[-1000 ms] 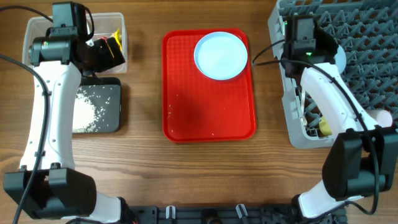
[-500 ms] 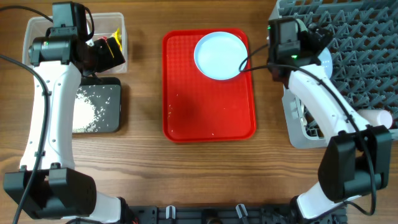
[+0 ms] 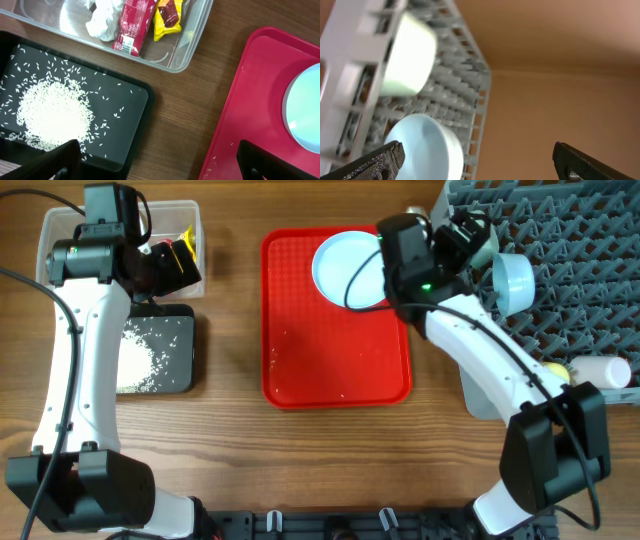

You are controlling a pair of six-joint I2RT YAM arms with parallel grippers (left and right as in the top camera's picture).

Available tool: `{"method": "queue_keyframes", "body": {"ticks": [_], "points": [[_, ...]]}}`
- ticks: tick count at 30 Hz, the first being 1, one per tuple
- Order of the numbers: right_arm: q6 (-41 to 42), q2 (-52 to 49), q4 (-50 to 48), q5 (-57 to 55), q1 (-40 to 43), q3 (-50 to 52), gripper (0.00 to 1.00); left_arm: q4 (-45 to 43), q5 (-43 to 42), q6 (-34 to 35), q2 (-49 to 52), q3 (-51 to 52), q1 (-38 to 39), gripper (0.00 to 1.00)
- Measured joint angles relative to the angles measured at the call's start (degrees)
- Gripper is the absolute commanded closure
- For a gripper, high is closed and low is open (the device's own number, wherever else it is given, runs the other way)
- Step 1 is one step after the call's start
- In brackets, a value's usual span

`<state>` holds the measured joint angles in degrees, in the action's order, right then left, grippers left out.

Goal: Sort waste into correct bins and load items into the dishwasher rack

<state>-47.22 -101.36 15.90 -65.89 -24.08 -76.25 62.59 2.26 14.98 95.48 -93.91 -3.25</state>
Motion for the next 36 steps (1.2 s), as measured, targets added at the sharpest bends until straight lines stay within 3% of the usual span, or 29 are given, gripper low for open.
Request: {"method": "queue_keyframes", "body": {"ticks": [4, 9, 15, 20, 25, 30, 36], "points": [[5.6, 0.3, -6.8, -6.6, -0.7, 0.0, 0.0, 0.0, 0.0, 0.0, 0.0, 0.0, 0.0, 0.0], [20.8, 7.8, -8.0, -8.4, -0.6, 0.1, 0.0, 0.0, 0.0, 0.0, 0.0, 0.0, 0.0, 0.0], [36.5, 24.7, 6.0, 8.3, 0.3, -0.4, 0.0, 0.0, 0.0, 0.0, 0.0, 0.0, 0.0, 0.0], [49.2, 29.9, 20.9, 28.0, 8.2, -0.3, 0.0, 0.0, 0.0, 0.0, 0.0, 0.0, 0.0, 0.0], [54.6, 28.9, 27.3, 51.1, 20.5, 0.0, 0.0, 0.0, 0.0, 0.0, 0.1, 0.0, 0.0, 0.0], [56.2, 28.5, 27.7, 62.6, 28.1, 0.0, 0.02, 0.0, 0.0, 0.0, 0.1, 0.0, 0.0, 0.0], [54.6, 27.8, 28.1, 64.6, 30.7, 0.0, 0.27, 0.0, 0.0, 0.0, 0.1, 0.0, 0.0, 0.0]]}}
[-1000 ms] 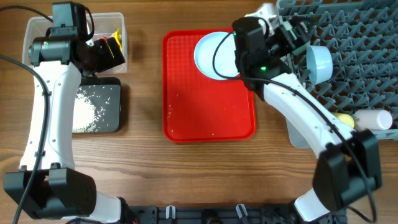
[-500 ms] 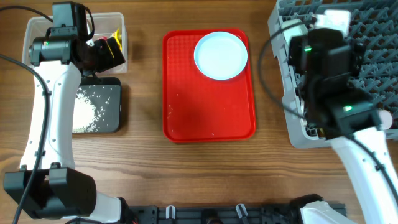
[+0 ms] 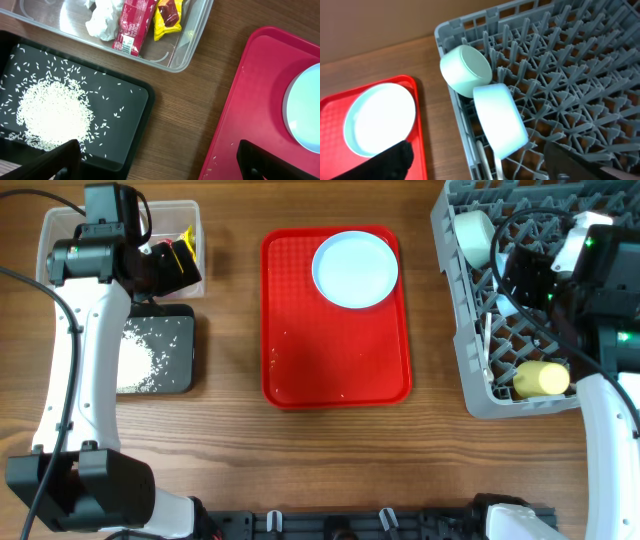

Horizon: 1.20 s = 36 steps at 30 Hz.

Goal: Sort waste into correct bins and load items into the dishwasher rack

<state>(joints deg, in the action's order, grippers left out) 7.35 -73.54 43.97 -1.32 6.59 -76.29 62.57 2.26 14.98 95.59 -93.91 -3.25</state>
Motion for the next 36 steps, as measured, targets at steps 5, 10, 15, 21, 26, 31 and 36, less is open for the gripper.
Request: {"method": "queue_keyframes", "body": {"ticks": [5, 10, 15, 21, 26, 31, 36], "points": [[-1.6, -5.7, 1.3, -3.8, 0.0, 0.0, 0.47, 0.0, 0.0, 0.0, 0.0, 0.0, 0.0, 0.0], [-1.7, -12.7, 1.0, -8.3, 0.0, 0.0, 0.5, 0.0, 0.0, 0.0, 0.0, 0.0, 0.0, 0.0], [0.2, -15.9, -0.4, -10.8, 0.3, 0.0, 0.5, -0.1, 0.0, 0.0, 0.0, 0.0, 0.0, 0.0], [-0.4, -16.3, -1.3, -10.2, 0.5, 0.0, 0.48, -0.2, 0.0, 0.0, 0.0, 0.0, 0.0, 0.0], [-5.6, -16.8, -1.1, -4.2, 0.5, 0.0, 0.49, -0.2, 0.0, 0.0, 0.0, 0.0, 0.0, 0.0], [-6.8, -17.3, -0.9, -1.6, 0.5, 0.0, 0.49, -0.2, 0.0, 0.0, 0.0, 0.0, 0.0, 0.0], [-6.7, -17.3, -2.3, -1.2, 0.9, 0.0, 0.47, -0.2, 0.0, 0.0, 0.0, 0.0, 0.0, 0.0]]}}
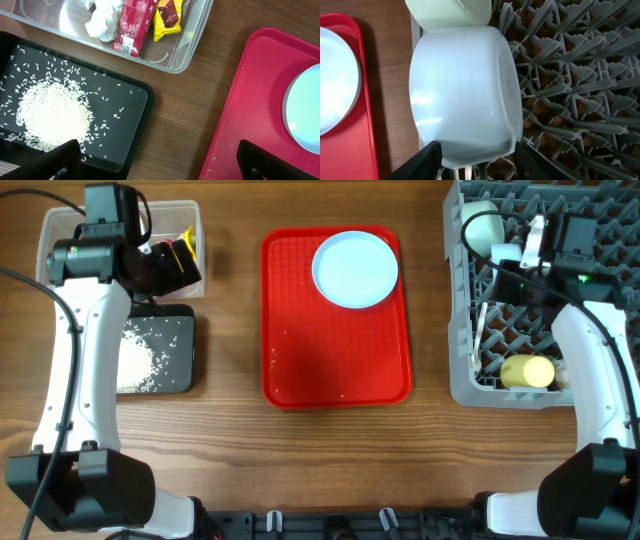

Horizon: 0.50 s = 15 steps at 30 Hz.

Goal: Sort waste into correct bins and load items into the dishwasher rack

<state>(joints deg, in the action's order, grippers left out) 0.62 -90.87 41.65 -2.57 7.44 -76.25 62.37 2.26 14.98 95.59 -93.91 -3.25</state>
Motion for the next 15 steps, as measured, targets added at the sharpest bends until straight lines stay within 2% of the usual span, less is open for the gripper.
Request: {"method": "queue_keyframes", "body": {"ticks": [15], "points": [[0.2, 1.6, -8.8, 0.0, 0.0, 0.0, 0.43, 0.0, 0.0, 0.0, 0.0, 0.0, 0.0, 0.0]]}}
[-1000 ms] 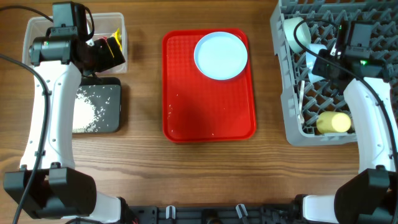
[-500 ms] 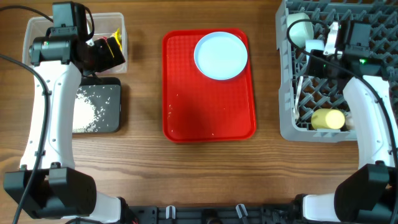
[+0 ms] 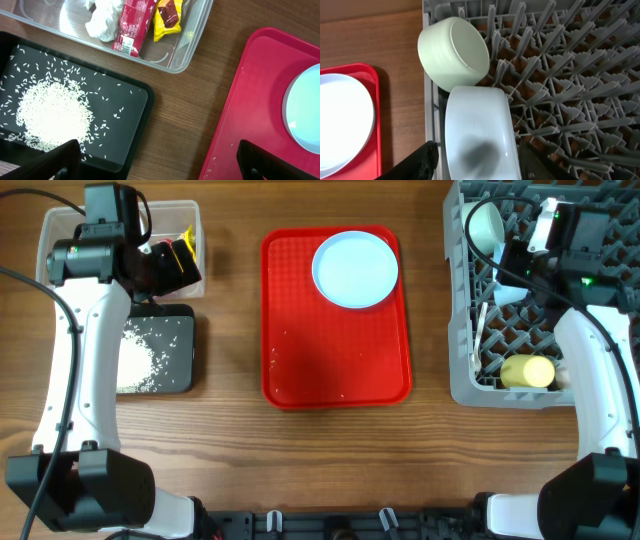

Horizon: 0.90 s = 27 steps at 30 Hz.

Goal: Sort waste into correct bins and load items into the dishwasher rack

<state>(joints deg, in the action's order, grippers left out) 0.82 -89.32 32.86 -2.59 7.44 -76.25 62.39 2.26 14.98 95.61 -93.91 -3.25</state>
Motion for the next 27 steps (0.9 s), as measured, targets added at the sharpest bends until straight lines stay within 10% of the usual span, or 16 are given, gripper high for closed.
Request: {"method": "queue_keyframes", "body": {"ticks": [27], "points": [[7.6, -4.1, 13.7, -0.4, -0.4, -1.4, 0.6, 0.0, 0.0, 0.0, 0.0, 0.0, 0.0, 0.0]]}}
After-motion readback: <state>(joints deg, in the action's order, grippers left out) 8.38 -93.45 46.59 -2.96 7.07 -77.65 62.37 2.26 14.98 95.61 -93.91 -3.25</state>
